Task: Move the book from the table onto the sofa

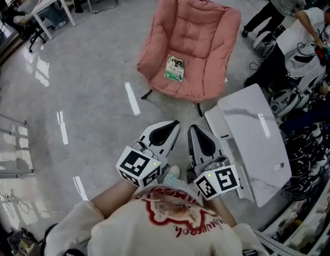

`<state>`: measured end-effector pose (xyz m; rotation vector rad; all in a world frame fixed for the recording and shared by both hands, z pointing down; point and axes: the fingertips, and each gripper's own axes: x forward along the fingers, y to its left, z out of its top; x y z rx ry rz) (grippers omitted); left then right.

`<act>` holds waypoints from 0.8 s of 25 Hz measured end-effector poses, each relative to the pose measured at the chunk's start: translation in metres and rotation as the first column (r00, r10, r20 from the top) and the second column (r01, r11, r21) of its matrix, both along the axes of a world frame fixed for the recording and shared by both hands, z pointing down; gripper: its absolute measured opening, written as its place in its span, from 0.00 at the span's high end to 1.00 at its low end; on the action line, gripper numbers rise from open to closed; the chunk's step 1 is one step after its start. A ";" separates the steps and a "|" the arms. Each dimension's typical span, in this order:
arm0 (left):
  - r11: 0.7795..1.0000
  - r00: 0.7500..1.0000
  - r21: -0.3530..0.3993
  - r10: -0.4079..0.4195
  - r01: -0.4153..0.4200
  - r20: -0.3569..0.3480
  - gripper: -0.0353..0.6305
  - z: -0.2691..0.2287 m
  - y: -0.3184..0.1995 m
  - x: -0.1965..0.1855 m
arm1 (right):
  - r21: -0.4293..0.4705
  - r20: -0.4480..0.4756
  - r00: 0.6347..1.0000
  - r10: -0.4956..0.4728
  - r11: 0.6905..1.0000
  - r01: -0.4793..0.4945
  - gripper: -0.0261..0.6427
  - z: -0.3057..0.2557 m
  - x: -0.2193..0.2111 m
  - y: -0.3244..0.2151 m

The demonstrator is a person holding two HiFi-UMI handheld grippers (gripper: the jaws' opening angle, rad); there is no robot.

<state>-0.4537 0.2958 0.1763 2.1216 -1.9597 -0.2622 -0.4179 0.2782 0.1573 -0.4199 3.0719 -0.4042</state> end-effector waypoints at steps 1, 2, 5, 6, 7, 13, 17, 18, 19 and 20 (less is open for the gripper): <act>1.000 1.000 0.001 0.003 -0.003 0.000 0.94 0.000 0.000 0.001 | 0.006 0.000 1.000 0.001 1.000 -0.001 0.96 -0.001 0.000 0.000; 1.000 1.000 0.001 0.006 -0.006 0.000 0.94 0.000 0.000 0.001 | 0.010 0.000 1.000 0.001 1.000 -0.001 0.96 -0.002 0.001 0.001; 1.000 1.000 0.002 0.008 -0.008 -0.001 0.94 0.000 0.001 0.003 | 0.014 -0.002 1.000 0.003 1.000 -0.003 0.96 -0.002 0.001 0.001; 1.000 1.000 0.004 0.007 -0.007 0.000 0.94 0.000 0.001 0.003 | 0.015 -0.002 1.000 0.003 1.000 -0.003 0.96 -0.002 0.001 0.001; 1.000 1.000 0.008 0.005 -0.005 0.001 0.94 0.001 0.001 0.004 | 0.018 -0.003 1.000 0.003 1.000 -0.003 0.96 -0.002 0.001 0.001; 1.000 1.000 0.020 -0.006 0.006 -0.005 0.94 0.001 0.001 0.008 | 0.028 -0.008 1.000 0.003 1.000 -0.003 0.96 -0.001 0.006 0.000; 1.000 1.000 0.020 -0.013 0.013 -0.009 0.94 0.001 -0.002 0.009 | 0.035 -0.008 1.000 -0.001 0.999 0.001 0.96 -0.002 0.007 -0.003; 1.000 1.000 0.021 -0.016 0.016 -0.009 0.94 0.001 -0.004 0.008 | 0.036 -0.007 1.000 -0.001 0.999 0.002 0.96 -0.002 0.007 -0.004; 1.000 1.000 0.021 -0.018 0.018 -0.009 0.94 0.001 -0.005 0.008 | 0.037 -0.006 1.000 -0.002 0.999 0.002 0.96 -0.002 0.008 -0.006; 1.000 1.000 0.022 -0.020 0.021 -0.009 0.94 0.001 -0.006 0.008 | 0.037 -0.006 1.000 -0.002 0.999 0.002 0.96 -0.002 0.008 -0.007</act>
